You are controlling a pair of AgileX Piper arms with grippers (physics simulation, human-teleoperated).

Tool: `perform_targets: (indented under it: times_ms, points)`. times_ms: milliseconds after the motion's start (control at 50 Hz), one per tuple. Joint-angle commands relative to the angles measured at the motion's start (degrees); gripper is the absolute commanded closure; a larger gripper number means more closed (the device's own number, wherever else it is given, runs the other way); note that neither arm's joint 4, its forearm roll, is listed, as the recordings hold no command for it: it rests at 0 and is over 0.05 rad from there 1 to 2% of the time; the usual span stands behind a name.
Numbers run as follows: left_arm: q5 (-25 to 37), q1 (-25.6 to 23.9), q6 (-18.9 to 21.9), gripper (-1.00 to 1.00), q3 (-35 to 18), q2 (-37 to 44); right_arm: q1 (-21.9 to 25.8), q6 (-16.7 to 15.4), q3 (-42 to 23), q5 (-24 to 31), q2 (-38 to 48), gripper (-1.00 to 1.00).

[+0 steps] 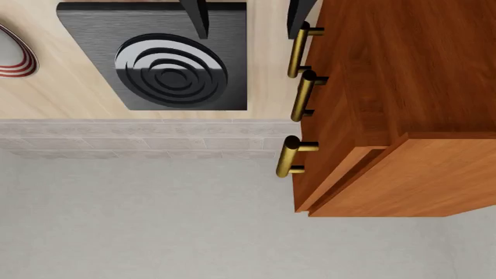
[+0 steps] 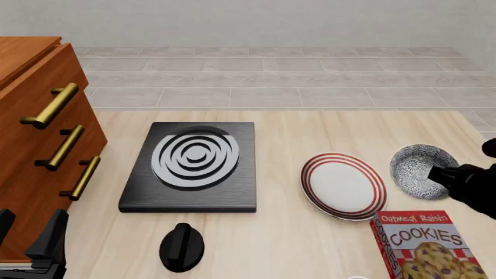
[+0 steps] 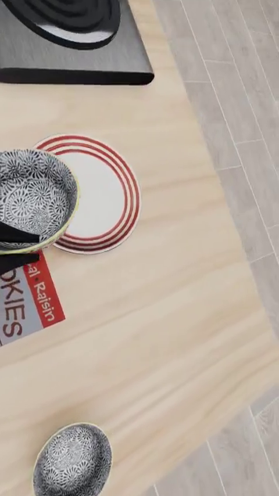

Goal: Pick the akita bowl on the cookies box and place it on the plate.

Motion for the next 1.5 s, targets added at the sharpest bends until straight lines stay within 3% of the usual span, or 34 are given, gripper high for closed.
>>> perform_targets:
  times_ms: [20,540,580,680,960,1500]
  points:
    - [0.0,0.0,0.0,-1.0,0.0,0.0,3.69,3.47,-4.16,-4.93,7.21,1.0]
    - [0.0,0.0,0.0,-1.0,0.0,0.0,9.25,8.48,-8.52,-16.79,25.46,1.0]
    - [0.0,0.0,0.0,-1.0,0.0,0.0,10.16,9.98,-8.43,-18.41,28.3,1.0]
    - [0.0,0.0,0.0,-1.0,0.0,0.0,10.62,10.04,-9.12,-19.28,29.8,1.0]
    - [0.0,0.0,0.0,-1.0,0.0,0.0,13.18,14.31,-8.93,-22.93,35.18,1.0]
    - [0.0,0.0,0.0,-1.0,0.0,0.0,11.5,14.65,-8.9,-26.03,39.82,1.0]
